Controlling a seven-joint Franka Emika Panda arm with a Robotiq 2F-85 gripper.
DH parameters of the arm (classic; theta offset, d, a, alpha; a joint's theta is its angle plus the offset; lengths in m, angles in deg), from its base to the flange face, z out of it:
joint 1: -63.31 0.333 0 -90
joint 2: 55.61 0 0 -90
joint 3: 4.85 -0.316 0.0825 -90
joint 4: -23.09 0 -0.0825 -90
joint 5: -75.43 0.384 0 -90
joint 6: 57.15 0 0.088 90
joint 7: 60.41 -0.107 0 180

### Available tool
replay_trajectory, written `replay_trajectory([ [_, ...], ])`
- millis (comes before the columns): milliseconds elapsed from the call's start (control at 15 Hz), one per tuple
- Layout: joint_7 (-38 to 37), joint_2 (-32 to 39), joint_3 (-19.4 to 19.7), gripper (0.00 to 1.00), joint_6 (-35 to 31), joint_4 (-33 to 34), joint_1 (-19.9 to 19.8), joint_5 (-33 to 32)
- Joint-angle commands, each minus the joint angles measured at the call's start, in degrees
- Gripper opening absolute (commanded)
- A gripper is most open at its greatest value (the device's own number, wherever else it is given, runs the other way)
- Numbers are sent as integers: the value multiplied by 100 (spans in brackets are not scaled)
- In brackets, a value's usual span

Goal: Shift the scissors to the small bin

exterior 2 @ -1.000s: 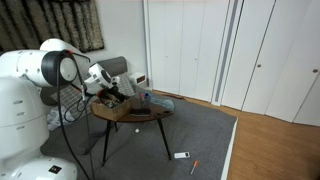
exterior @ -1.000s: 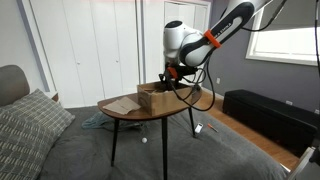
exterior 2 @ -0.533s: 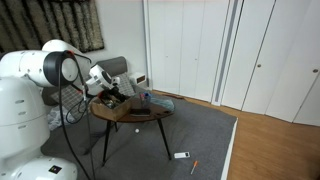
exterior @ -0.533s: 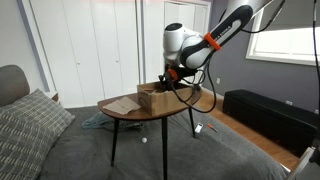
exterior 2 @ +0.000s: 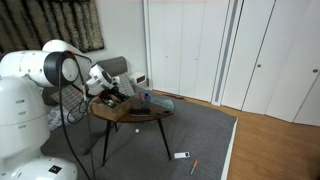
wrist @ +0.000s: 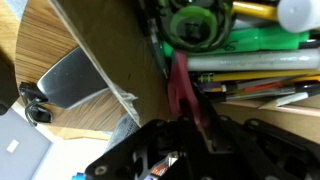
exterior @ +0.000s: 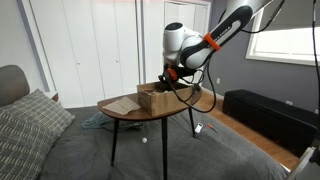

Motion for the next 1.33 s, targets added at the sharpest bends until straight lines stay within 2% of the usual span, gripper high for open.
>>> replay_trajectory([
  [0, -138, 3, 33, 2, -54, 4, 53, -159],
  [733, 75, -685, -184, 3, 245, -136, 28, 25],
  [1267, -599, -1139, -318, 3, 100, -64, -39, -899],
])
